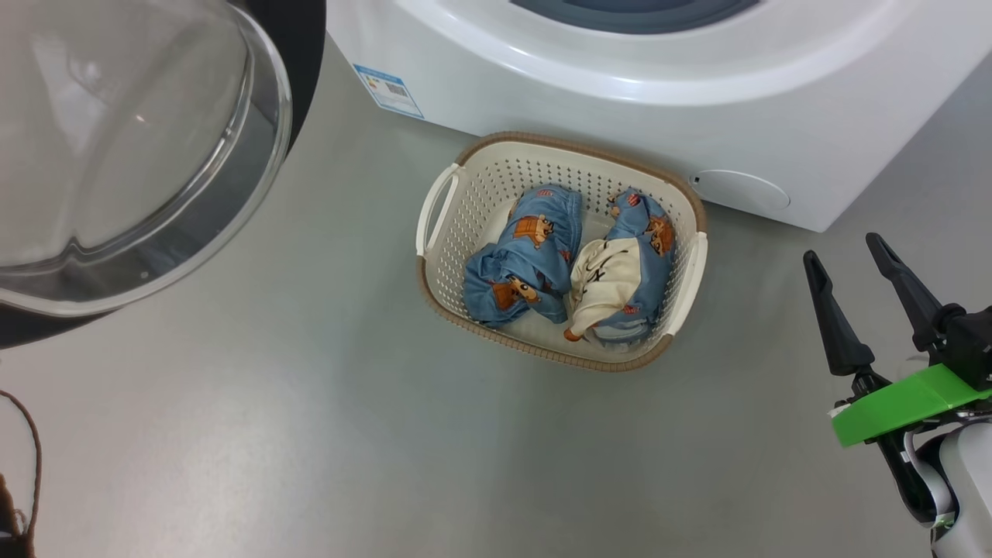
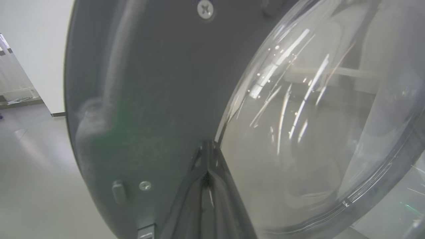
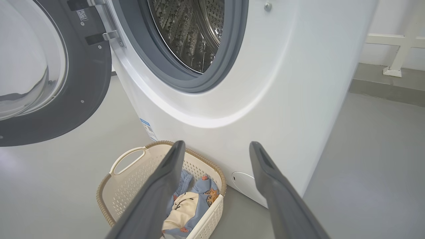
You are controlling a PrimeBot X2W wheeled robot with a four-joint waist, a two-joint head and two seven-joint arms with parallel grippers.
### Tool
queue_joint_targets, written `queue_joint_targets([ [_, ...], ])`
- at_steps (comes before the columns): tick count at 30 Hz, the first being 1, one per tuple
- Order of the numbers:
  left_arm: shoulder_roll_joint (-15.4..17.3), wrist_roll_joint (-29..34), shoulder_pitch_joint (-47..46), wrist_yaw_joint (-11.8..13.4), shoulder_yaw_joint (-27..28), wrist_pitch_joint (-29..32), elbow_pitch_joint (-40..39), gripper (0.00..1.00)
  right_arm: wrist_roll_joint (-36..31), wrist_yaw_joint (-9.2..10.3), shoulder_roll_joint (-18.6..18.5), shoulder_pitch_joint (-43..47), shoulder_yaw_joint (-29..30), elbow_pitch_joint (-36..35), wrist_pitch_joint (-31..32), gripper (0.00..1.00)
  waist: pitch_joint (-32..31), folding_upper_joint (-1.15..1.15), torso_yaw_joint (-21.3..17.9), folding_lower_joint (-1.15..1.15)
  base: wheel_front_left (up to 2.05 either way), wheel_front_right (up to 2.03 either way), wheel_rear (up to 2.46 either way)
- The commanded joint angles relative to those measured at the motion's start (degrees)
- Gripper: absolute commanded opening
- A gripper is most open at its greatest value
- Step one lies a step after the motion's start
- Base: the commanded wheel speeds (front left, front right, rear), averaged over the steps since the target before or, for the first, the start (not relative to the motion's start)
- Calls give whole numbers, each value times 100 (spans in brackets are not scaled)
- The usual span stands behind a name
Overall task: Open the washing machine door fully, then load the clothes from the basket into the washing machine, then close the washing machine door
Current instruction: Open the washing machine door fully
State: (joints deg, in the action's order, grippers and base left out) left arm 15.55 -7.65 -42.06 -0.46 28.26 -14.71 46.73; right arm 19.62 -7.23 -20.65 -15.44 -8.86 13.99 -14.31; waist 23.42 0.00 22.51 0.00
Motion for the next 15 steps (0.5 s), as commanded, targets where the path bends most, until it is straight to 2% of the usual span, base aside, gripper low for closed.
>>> queue_joint_targets([
  [1, 478, 77, -54, 22, 153, -29, -81, 0, -43, -25, -55, -43, -114, -98, -69, 100, -52, 0, 2, 0, 0, 0, 0],
  [4, 508, 144, -35, -21, 150, -29, -18, 0, -30, -25, -6, -18, -123, -70, -69, 100, -177, 0, -4, 0, 0, 0, 0],
  [5, 510, 143, 8, -126, 165, -29, -28, 0, -25, -25, 39, 11, -124, -62, -69, 100, -289, 0, -12, 0, 0, 0, 0],
  [9, 450, 133, 143, -280, 187, -29, -98, 0, -5, -25, 105, 93, -111, -41, -69, 100, -481, 0, -14, 0, 0, 0, 0],
  [11, 294, 119, 324, -425, 171, -29, -264, 0, 18, -25, 153, 201, -89, -25, -69, 100, -688, 0, 5, 0, 0, 0, 0],
  [15, 83, 107, 569, -543, 122, -29, -529, 0, 39, -25, 201, 326, -57, -27, -69, 100, -890, 0, 36, 0, 0, 0, 0],
])
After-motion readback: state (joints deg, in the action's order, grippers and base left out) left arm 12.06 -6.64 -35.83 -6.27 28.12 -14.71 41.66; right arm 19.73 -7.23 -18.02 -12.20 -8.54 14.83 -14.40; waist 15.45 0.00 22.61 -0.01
